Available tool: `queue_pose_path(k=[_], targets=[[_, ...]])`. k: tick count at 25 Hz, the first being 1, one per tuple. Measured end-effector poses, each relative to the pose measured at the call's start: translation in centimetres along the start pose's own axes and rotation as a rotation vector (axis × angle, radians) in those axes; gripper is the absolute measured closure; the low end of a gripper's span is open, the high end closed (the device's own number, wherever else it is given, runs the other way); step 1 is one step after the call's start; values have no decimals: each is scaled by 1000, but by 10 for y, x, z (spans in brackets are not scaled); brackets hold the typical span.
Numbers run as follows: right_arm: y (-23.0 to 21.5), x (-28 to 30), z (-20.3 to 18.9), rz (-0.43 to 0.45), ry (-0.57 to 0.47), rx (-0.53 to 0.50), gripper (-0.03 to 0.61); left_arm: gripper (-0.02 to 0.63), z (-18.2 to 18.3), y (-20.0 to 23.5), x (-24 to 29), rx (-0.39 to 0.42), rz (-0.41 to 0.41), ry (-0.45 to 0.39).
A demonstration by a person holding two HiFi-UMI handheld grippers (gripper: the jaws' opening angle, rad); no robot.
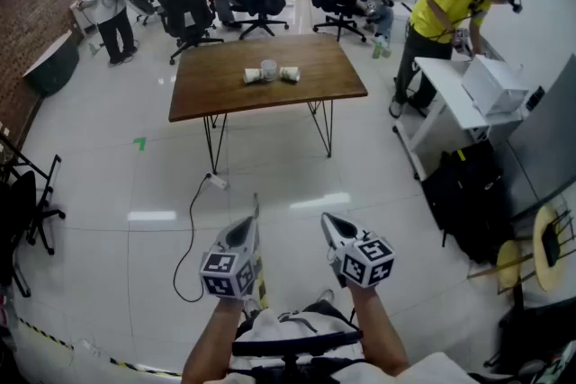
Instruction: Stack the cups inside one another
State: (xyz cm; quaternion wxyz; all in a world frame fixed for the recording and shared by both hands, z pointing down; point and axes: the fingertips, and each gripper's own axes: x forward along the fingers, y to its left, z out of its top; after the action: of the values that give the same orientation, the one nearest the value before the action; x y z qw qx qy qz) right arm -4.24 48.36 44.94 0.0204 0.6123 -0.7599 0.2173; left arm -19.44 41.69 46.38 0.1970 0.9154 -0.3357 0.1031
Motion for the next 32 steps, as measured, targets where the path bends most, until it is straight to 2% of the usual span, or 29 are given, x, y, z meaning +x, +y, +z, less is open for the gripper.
queue_pose_path(k=[18, 25, 32], targets=[[-28, -12, 6, 9, -4, -1, 572, 621, 1, -24, 20, 9, 16, 4], [-68, -30, 10, 19, -15, 2, 572, 621, -5, -56, 49, 7, 9, 12], [-134, -66, 12, 6, -39, 34, 572, 621, -15, -115, 95, 14, -20, 25]])
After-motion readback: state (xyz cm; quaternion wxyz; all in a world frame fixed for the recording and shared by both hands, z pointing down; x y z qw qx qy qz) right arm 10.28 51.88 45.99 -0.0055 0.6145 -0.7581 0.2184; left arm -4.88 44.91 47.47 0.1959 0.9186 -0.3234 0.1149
